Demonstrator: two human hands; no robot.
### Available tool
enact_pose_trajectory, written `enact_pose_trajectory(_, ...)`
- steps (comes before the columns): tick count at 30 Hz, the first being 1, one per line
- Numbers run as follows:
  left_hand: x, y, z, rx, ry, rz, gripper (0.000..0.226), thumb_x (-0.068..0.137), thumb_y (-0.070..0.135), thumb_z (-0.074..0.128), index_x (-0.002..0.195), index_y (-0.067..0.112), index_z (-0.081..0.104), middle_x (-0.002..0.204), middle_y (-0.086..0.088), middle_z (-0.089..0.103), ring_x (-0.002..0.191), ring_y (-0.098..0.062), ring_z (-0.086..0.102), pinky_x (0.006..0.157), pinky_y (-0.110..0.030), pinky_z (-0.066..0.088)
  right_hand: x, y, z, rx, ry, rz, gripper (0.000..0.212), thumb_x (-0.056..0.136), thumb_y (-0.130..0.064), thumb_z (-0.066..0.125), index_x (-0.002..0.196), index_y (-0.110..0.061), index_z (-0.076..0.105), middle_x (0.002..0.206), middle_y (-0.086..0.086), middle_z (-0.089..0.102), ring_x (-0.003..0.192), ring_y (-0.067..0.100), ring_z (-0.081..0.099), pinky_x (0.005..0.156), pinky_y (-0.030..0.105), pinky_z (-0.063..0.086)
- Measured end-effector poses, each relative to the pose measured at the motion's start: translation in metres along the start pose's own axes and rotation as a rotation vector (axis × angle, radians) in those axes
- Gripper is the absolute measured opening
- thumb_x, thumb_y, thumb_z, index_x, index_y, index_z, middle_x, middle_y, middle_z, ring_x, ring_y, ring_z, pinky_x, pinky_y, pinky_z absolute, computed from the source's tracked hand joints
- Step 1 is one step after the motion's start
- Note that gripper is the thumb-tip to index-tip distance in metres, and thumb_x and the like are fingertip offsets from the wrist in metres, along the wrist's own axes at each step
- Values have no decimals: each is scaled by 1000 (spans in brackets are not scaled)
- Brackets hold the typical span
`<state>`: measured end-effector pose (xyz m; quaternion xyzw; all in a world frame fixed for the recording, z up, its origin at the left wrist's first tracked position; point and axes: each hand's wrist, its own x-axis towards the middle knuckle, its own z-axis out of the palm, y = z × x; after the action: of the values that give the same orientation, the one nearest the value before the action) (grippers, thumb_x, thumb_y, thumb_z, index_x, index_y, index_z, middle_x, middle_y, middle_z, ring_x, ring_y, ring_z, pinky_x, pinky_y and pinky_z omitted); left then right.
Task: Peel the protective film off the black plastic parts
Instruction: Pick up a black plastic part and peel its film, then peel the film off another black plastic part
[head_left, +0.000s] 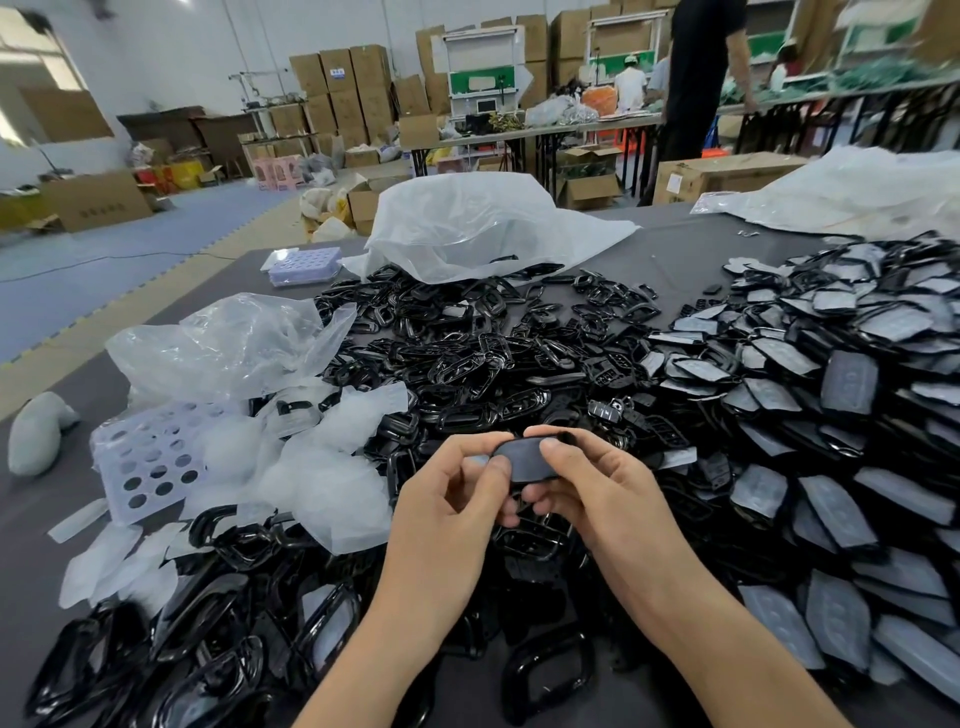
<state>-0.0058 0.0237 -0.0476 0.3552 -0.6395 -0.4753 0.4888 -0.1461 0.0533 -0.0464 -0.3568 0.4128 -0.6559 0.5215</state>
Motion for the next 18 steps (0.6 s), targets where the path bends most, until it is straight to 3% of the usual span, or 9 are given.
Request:
enact_pose_trajectory(3,0,-2,0,-11,1,1,23,97,9,60,98,28,72,67,2,65,63,-10,64,63,-15,51,0,0,-1,27,-5,30,29,100,-7,55,87,-19,79,83,11,72,63,16,65,60,21,55)
enact_pose_trajectory(8,-3,-4,1,27,-18,16,26,96,9,61,99,32,73,68,0,65,65,-10,63,67,-17,51,2,2,-3,40,2,69,12,94,-1,62,90,-11,68,78,9,70,57,16,62,54,23,53)
enact_pose_trajectory(11,-4,-2,1,55,-24,44,24,96,12,63,103,32,75,68,-4,64,66,-11,61,69,-18,51,3,2,-5,21,-28,70,19,93,-2,65,84,-17,71,76,9,69,58,16,63,55,24,53)
enact_pose_trajectory(14,-5,-1,1,79,-23,58,28,96,14,63,106,38,75,76,-5,66,69,-10,62,69,-19,52,3,2,-5,3,-65,48,15,81,-14,76,75,-28,75,74,7,69,60,16,62,58,24,53)
enact_pose_trajectory(18,-5,-2,-1,218,-48,139,29,99,20,58,115,39,72,88,5,62,86,-17,65,82,-33,55,2,1,-5,-13,-99,42,13,60,-30,82,68,-31,72,69,1,67,58,16,63,56,23,52)
